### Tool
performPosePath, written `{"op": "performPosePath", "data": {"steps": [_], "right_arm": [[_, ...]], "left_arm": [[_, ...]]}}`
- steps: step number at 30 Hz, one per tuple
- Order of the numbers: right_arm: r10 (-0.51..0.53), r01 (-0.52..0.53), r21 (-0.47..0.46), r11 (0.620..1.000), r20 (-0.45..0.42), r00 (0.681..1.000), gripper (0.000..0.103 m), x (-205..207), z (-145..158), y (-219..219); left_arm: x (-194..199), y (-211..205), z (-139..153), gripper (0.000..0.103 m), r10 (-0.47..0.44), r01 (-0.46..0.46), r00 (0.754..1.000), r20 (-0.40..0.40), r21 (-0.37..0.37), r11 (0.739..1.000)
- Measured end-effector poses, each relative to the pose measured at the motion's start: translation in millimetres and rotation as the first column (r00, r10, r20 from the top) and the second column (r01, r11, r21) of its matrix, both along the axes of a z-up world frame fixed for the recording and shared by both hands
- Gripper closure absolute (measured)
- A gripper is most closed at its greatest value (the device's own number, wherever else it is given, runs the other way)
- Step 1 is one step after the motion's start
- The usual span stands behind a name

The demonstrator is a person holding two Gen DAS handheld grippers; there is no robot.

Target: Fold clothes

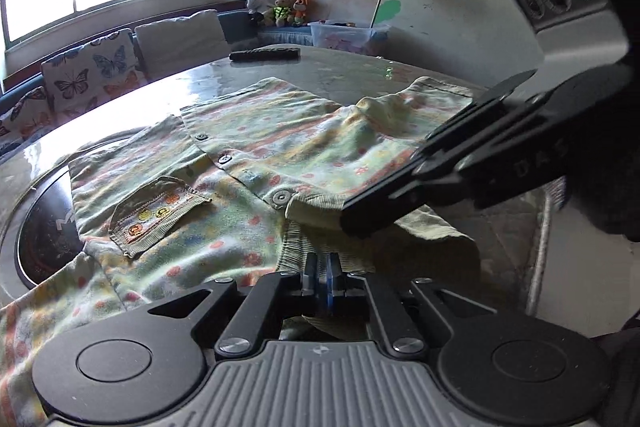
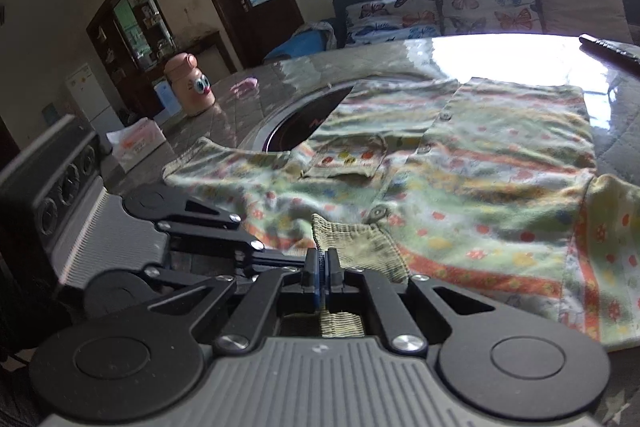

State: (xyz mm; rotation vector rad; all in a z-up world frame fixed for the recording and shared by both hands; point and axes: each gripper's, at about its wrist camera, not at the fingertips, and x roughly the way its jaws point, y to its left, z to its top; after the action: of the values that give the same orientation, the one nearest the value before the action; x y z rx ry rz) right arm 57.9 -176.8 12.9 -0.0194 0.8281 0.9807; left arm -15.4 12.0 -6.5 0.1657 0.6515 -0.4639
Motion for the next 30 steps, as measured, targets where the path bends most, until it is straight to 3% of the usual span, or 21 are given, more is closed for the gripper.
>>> {"op": "performPosePath", "data": {"steps": [8,13,16,21,25,30], "right_arm": [[0.044,-0.046,-0.034,0.998,-0.032,0.999,0.095,-3.5,-7.7,1.6],[-0.034,0.034,-0.017,0.999,0.023,0.999,0.094,6.1,3.1,-7.1],[-0.087,0.089,-0.037,0.995,0.042,0.995,0.094,16.3,-1.8,-7.1],[-0.083,0.088,-0.103,0.991,0.050,0.995,0.094,22.6,-16.5,-3.9],[-0.095,0.099,-0.089,0.991,0.050,0.994,0.092,22.4,-11.4,-13.4],[-0.195,0.200,-0.068,0.977,0.075,0.978,0.091,40.5,-3.4,-35.6]], "left_arm": [[-14.8,29.4,29.6,0.096,0.060,-0.058,0.998,0.033,-0.054,0.997],[1.2,26.4,37.7,0.096,0.093,-0.090,0.995,0.028,-0.087,0.992],[14.4,16.1,32.3,0.096,0.089,-0.089,0.996,0.005,-0.091,0.992],[37.0,0.7,19.1,0.096,0.086,-0.091,0.995,-0.052,-0.081,0.993],[46.6,-1.6,9.5,0.096,0.084,-0.090,0.991,-0.100,-0.052,0.995],[52.4,-2.2,20.7,0.096,0.080,-0.085,0.994,-0.067,-0.076,0.993]]}}
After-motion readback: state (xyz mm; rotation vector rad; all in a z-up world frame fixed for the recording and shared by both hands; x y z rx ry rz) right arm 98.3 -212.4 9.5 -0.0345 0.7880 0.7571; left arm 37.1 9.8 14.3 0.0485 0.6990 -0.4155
